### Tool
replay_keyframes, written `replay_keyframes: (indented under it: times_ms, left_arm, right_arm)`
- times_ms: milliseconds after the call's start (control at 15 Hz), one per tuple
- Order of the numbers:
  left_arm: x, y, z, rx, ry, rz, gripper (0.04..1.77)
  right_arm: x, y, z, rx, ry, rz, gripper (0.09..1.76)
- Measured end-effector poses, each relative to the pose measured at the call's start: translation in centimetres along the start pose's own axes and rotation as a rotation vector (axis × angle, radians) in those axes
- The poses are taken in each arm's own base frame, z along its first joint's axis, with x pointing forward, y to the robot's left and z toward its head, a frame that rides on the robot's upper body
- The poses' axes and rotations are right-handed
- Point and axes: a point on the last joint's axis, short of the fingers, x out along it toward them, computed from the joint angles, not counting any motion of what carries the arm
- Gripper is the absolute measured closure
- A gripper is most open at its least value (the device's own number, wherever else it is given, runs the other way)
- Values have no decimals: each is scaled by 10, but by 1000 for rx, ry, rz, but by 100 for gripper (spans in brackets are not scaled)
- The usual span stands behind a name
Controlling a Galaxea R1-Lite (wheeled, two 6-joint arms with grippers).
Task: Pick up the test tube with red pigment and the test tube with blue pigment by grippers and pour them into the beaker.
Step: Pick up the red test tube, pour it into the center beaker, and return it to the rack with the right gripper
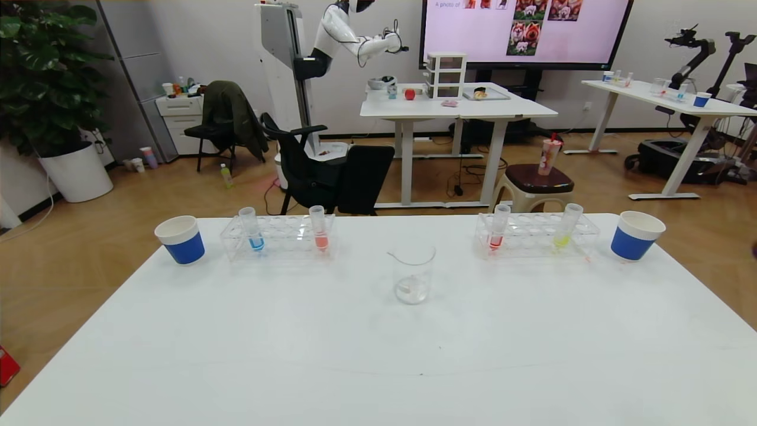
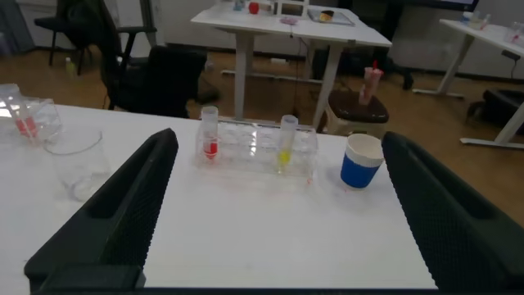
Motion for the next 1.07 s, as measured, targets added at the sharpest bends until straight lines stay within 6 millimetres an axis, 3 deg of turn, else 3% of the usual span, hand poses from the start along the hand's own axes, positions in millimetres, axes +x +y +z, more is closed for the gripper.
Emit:
replay_keyframes:
  times_ms: [267, 533, 1067]
  left_arm:
    - [0, 0, 0, 0, 0, 0, 8]
    - [0, 0, 0, 0, 0, 0, 8]
    - [0, 0, 0, 0, 0, 0, 8]
  right_arm:
    - [84, 14, -4, 25, 31, 79, 11]
    - [153, 40, -36, 71, 44, 123, 11]
    - [226, 78, -126, 83, 47, 112, 11]
